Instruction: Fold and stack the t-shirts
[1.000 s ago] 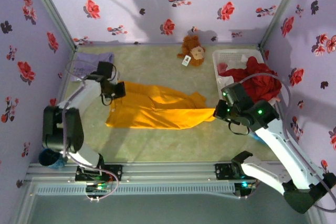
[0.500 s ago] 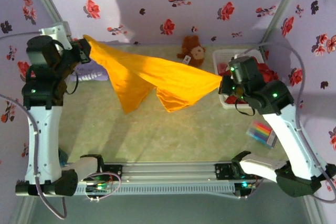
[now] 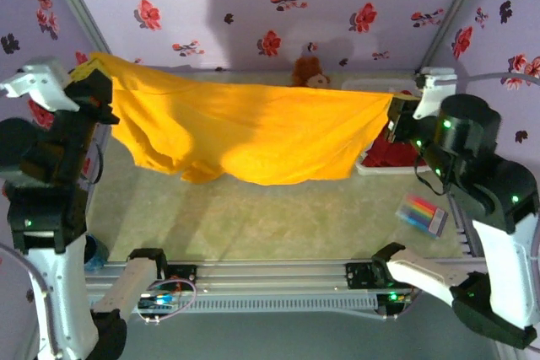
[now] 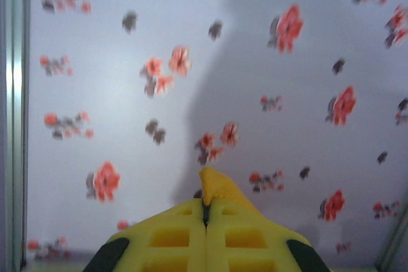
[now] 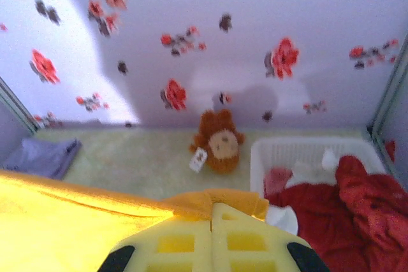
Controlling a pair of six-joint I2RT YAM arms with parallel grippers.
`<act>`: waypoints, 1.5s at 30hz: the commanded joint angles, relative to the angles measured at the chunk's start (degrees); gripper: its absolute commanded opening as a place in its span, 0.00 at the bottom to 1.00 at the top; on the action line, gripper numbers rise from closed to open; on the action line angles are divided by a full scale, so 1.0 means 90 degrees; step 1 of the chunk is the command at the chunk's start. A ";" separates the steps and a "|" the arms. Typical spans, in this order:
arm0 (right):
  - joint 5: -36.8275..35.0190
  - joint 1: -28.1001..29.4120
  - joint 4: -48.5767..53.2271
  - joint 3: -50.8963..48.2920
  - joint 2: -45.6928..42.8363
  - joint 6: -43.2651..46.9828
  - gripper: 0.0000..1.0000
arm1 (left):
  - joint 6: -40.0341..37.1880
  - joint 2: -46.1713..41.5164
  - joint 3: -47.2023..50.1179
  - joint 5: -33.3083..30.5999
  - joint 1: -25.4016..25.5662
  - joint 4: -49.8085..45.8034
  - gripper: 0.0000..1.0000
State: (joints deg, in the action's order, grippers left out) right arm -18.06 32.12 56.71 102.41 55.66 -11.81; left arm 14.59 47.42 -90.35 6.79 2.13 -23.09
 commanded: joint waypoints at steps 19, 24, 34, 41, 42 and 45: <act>0.0428 -0.0200 -0.1215 0.1270 -0.0645 0.0254 0.00 | -0.0436 0.0792 -0.3503 -0.0485 -0.0041 -0.0811 0.00; 0.0183 -0.0210 -0.0933 0.1100 -0.0300 0.0435 0.00 | -0.0592 0.1225 -0.3432 -0.0584 -0.0042 -0.1407 0.00; -0.0731 -0.0213 -0.1409 -0.0437 0.0977 0.0849 0.00 | -0.1309 0.2731 -0.2120 -0.0856 -0.0041 -0.1554 0.00; -0.0576 -0.0855 -0.1159 -0.0969 0.3628 0.0391 0.00 | -0.1766 0.4903 -0.0653 -0.0910 -0.0080 -0.0518 0.00; -0.0484 -0.0936 -0.1035 -0.0792 0.4151 0.0286 0.00 | -0.1766 0.5353 -0.0615 -0.0863 -0.0089 -0.0330 0.00; -0.0201 -0.1077 -0.0535 0.0154 0.5646 0.0273 0.00 | -0.1743 0.6775 -0.1246 -0.0441 -0.0090 -0.0356 0.00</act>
State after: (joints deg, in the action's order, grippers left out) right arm -21.52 23.64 46.26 97.54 99.22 -7.29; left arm 0.60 101.45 -97.56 0.25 1.78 -29.41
